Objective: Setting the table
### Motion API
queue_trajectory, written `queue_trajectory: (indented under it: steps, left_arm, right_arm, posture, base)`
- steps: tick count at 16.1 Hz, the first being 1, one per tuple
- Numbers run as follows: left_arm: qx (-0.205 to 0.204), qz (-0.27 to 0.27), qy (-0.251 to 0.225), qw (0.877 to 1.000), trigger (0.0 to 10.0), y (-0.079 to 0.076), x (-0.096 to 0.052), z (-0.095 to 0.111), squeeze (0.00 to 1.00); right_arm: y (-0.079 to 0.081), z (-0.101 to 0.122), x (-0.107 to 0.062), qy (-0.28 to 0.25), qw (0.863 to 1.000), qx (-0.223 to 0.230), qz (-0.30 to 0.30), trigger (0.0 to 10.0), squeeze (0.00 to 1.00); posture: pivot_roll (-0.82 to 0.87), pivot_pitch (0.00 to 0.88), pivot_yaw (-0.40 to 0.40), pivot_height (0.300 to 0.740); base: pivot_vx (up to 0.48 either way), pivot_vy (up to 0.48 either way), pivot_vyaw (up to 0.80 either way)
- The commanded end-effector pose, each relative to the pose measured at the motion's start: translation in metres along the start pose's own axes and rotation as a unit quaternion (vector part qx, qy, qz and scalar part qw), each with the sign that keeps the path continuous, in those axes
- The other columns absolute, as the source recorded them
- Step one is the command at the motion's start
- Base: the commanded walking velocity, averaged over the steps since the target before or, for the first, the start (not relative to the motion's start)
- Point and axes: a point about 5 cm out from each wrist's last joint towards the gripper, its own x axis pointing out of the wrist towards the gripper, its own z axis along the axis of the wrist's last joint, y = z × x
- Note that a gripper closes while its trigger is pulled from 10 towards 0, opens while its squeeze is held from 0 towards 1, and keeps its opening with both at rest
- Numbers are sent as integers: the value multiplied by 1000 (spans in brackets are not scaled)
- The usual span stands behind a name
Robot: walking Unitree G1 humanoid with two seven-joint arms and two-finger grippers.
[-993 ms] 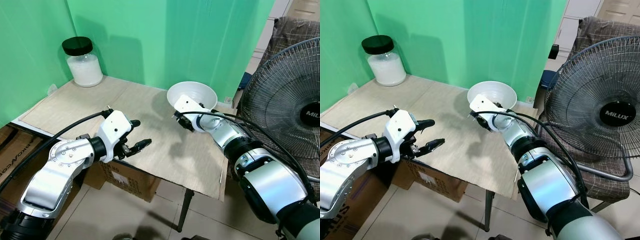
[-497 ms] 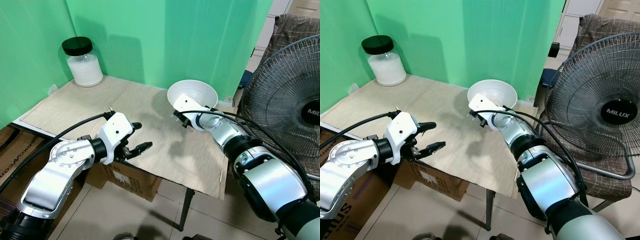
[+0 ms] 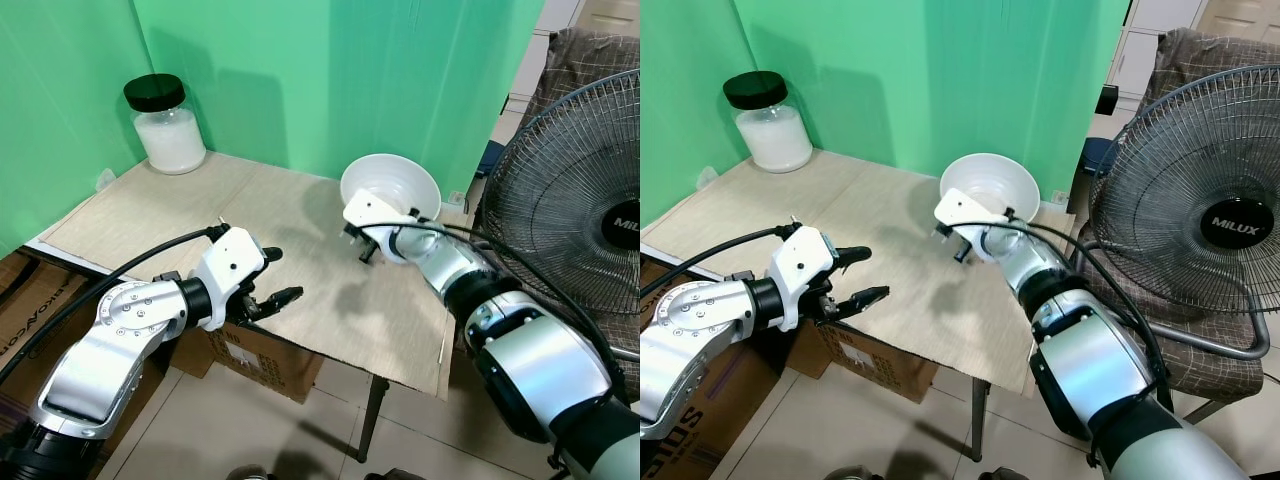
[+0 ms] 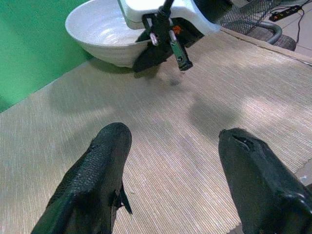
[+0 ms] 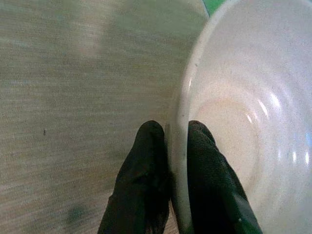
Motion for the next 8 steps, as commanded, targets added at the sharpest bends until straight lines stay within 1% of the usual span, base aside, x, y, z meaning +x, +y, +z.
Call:
queue_trajectory:
  steps: [1, 6, 8]
  left_arm:
    - [11, 0, 6, 1000, 10000, 1, -1, 1, 0]
    - [13, 3, 3, 1000, 10000, 1, 0, 2, 0]
    - [5, 13, -17, 1000, 10000, -1, -2, 8, 0]
  right_arm:
    - [0, 6, 1, -7, 1000, 3, 7, 0, 0]
    - [-3, 11, 0, -22, 1000, 5, 7, 0, 0]
    - [-14, 19, -6, -61, 998, 9, -1, 0, 0]
  posture:
    - [146, 0, 31, 740]
    - [145, 0, 19, 740]
    - [153, 0, 4, 740]
  base:
    - [0, 0, 0]
    - [0, 0, 0]
    - [0, 0, 0]
